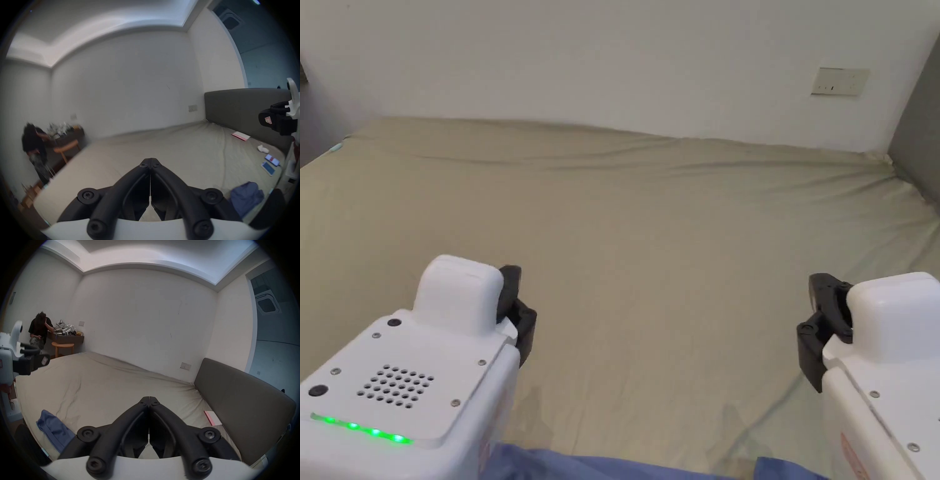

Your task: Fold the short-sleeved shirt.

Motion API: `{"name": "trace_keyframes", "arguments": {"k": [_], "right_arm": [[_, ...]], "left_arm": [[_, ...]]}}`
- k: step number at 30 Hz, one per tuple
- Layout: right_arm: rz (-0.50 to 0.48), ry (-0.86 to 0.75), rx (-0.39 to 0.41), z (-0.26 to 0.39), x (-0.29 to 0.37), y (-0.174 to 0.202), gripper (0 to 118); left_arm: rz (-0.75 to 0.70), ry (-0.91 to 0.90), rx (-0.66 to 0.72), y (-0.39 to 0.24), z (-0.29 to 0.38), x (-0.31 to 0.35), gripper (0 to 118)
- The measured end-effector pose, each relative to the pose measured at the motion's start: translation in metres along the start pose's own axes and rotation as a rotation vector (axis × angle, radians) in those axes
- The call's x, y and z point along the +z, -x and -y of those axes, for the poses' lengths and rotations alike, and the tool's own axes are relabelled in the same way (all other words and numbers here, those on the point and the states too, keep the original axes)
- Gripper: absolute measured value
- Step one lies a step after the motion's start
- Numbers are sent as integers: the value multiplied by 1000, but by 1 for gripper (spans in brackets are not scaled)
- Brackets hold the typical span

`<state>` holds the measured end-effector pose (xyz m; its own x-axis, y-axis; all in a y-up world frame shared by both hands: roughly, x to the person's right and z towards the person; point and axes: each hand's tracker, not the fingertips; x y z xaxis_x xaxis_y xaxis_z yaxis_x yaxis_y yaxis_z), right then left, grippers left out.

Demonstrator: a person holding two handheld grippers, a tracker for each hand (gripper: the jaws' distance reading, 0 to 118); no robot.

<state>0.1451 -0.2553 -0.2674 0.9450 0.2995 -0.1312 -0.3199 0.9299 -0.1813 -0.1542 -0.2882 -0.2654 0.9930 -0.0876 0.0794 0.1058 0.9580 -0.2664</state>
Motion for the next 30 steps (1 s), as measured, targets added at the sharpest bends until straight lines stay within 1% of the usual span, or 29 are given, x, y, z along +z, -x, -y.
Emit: {"name": "trace_keyframes", "arguments": {"k": [2, 4, 7, 9, 10, 11, 13, 14, 15, 16, 17, 18, 21, 22, 24, 27, 29, 30], "right_arm": [[-13, 39, -6, 12, -4, -2, 2], [-39, 105, -18, 30, -5, -5, 2], [-49, 191, -34, 56, -10, -11, 2], [-49, 229, -39, 69, -13, -15, 2], [-47, 247, -46, 74, -14, -18, 1], [-50, 262, -56, 78, -13, -21, 1], [-69, 293, -83, 83, -10, -29, 2], [-66, 301, -86, 86, -9, -32, 2], [-58, 311, -81, 89, -7, -34, 2], [-51, 325, -68, 91, -6, -35, 2], [-46, 335, -59, 93, -5, -37, 2], [-43, 343, -58, 95, -5, -39, 2], [-37, 362, -85, 96, -4, -43, 2], [-32, 364, -90, 96, -4, -43, 2], [-21, 360, -88, 93, -2, -43, 1], [-23, 349, -91, 86, 0, -42, 2], [-31, 344, -88, 81, 1, -39, 1], [-38, 344, -86, 77, 2, -38, 2]], "left_arm": [[54, 123, 47, 21, 29, -13, 0], [96, 265, 139, 50, 70, -25, 0], [146, 502, 295, 97, 134, -39, 0], [133, 614, 406, 131, 171, -44, 8], [110, 640, 476, 149, 187, -44, 13], [120, 653, 547, 166, 199, -44, 13], [162, 685, 704, 198, 220, -43, 79], [205, 680, 759, 210, 227, -42, 105], [271, 687, 821, 220, 233, -41, 118], [300, 663, 883, 229, 240, -40, 117], [314, 666, 916, 234, 245, -41, 117], [343, 693, 930, 224, 241, -39, 117], [411, 760, 998, 219, 258, -47, 117], [430, 768, 1036, 239, 283, -56, 117], [508, 672, 1094, 240, 284, -58, 118], [539, 647, 1224, 225, 284, -66, 117], [570, 652, 1266, 214, 280, -73, 115], [576, 663, 1253, 207, 276, -77, 108]]}}
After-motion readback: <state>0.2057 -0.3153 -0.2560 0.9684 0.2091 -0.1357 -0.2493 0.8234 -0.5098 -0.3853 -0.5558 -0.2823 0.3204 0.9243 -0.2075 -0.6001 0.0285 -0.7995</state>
